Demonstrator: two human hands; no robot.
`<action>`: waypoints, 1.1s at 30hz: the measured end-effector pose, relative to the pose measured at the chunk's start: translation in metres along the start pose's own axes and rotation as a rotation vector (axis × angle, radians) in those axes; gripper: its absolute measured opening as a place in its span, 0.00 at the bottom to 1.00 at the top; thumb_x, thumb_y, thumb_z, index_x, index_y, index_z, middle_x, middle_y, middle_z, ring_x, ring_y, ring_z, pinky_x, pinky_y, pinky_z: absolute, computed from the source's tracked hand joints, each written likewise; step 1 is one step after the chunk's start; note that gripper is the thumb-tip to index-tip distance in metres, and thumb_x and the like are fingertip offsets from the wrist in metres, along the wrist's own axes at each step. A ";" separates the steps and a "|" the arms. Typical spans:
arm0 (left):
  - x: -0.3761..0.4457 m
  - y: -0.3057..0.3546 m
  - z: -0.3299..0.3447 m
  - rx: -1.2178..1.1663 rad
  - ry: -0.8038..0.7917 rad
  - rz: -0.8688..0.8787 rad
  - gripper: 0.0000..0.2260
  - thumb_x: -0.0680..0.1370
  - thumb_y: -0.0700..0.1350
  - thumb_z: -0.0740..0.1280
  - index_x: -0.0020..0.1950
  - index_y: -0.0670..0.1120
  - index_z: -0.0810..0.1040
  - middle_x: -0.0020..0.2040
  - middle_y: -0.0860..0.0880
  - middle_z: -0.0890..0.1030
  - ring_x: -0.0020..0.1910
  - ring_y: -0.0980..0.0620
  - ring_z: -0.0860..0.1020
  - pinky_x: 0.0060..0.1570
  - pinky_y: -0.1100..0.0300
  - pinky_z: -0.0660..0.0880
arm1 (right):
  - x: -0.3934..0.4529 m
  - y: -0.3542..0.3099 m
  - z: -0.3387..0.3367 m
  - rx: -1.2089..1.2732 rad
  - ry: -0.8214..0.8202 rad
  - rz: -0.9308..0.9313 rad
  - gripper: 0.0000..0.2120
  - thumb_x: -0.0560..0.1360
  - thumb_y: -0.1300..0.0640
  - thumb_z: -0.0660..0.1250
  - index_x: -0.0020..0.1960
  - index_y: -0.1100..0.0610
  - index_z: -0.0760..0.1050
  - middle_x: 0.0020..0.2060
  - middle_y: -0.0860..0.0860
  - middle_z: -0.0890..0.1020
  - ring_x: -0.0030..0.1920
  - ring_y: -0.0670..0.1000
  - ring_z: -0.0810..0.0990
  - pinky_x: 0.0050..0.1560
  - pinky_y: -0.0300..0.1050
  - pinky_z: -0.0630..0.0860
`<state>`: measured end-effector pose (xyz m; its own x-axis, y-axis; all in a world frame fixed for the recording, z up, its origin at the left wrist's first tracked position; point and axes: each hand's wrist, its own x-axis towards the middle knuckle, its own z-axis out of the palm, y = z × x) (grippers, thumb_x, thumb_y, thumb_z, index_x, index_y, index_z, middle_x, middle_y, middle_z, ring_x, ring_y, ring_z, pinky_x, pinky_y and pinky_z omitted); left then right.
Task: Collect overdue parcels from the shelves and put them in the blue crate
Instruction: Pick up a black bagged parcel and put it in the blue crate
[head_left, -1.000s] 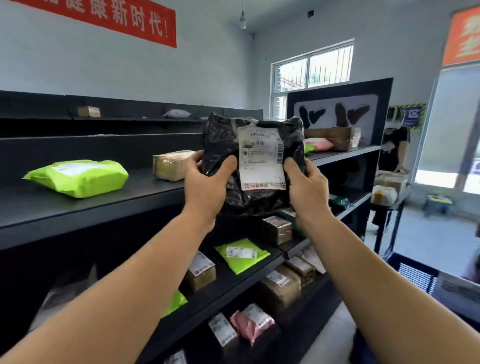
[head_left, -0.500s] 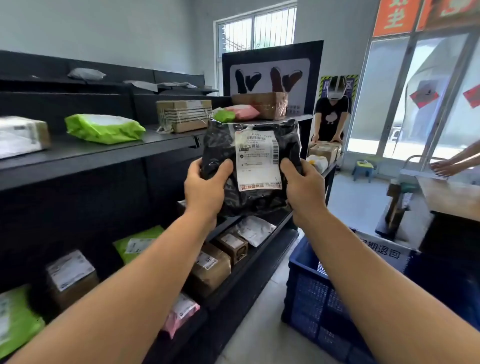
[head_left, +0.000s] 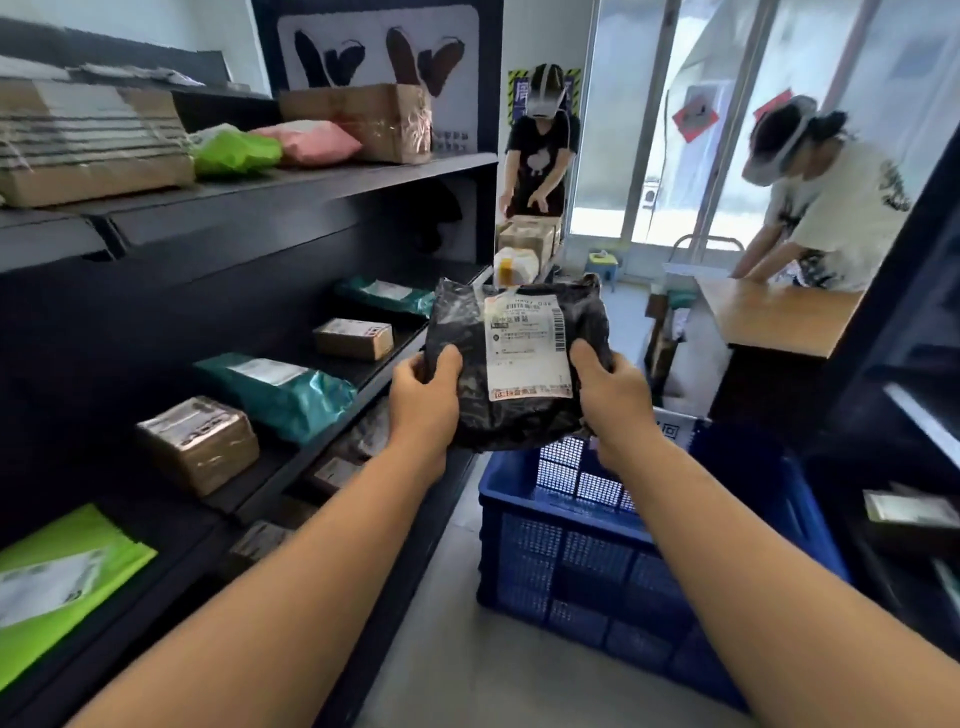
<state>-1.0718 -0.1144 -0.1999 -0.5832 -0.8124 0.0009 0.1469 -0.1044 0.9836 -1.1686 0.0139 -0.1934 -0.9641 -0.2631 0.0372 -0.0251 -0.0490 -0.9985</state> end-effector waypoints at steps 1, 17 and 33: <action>0.014 -0.006 0.006 0.013 -0.023 -0.028 0.18 0.78 0.52 0.65 0.65 0.45 0.72 0.57 0.47 0.80 0.54 0.48 0.80 0.56 0.48 0.78 | 0.012 0.006 0.002 -0.012 0.004 0.032 0.10 0.75 0.48 0.65 0.47 0.54 0.76 0.48 0.54 0.83 0.51 0.57 0.82 0.54 0.59 0.80; 0.173 -0.118 0.118 0.240 -0.218 -0.177 0.07 0.80 0.51 0.61 0.46 0.54 0.77 0.48 0.47 0.81 0.48 0.46 0.78 0.53 0.47 0.77 | 0.194 0.102 -0.012 0.019 0.101 0.301 0.02 0.77 0.53 0.63 0.46 0.48 0.74 0.50 0.53 0.83 0.53 0.56 0.82 0.56 0.56 0.80; 0.345 -0.265 0.269 0.441 -0.120 -0.384 0.13 0.81 0.51 0.59 0.64 0.49 0.71 0.49 0.52 0.76 0.51 0.50 0.75 0.53 0.52 0.74 | 0.447 0.252 -0.043 -0.068 0.005 0.600 0.16 0.64 0.52 0.63 0.51 0.53 0.75 0.51 0.59 0.83 0.53 0.64 0.82 0.49 0.62 0.79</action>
<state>-1.5270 -0.2129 -0.4121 -0.6193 -0.6902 -0.3743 -0.4226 -0.1088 0.8998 -1.6177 -0.0745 -0.4299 -0.8165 -0.2210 -0.5334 0.5069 0.1679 -0.8455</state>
